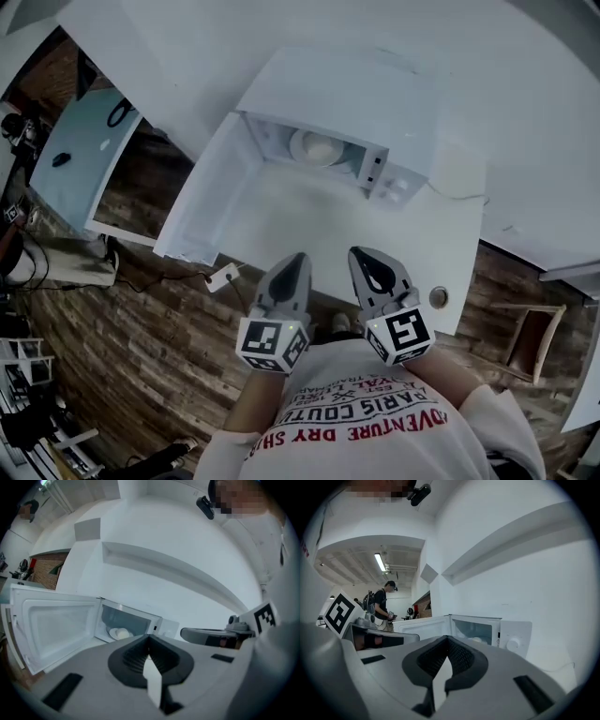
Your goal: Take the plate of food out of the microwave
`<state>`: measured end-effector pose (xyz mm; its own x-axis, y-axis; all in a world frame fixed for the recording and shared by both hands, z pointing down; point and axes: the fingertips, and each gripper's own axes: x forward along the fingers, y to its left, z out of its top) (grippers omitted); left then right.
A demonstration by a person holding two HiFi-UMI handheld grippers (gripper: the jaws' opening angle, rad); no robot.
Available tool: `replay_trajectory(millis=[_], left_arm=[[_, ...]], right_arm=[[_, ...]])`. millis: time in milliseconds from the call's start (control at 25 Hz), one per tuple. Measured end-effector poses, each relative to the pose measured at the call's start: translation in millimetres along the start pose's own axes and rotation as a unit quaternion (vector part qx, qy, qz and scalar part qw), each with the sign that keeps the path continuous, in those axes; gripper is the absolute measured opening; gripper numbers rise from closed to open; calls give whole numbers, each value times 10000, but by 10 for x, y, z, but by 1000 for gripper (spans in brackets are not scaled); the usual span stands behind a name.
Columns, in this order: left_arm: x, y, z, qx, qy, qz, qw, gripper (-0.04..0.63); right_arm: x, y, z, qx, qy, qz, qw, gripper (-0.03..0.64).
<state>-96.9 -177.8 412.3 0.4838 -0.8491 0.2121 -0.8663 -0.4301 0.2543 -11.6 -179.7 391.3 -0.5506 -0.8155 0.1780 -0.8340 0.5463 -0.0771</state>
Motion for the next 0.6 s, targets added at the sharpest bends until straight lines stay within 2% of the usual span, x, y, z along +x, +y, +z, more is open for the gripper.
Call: replay_trajectory(millis=[160, 440, 600], left_arm=[[335, 134, 67, -24, 150, -328, 9993, 5], [924, 570, 307, 215, 383, -880, 9952, 6], [1186, 824, 314, 293, 647, -1060, 9918, 5]], right_arm=[[237, -171, -3, 120, 93, -309, 9994, 5], [812, -359, 62, 245, 154, -938, 9952, 5], [1117, -463, 65, 269, 200, -1308, 9908, 5]])
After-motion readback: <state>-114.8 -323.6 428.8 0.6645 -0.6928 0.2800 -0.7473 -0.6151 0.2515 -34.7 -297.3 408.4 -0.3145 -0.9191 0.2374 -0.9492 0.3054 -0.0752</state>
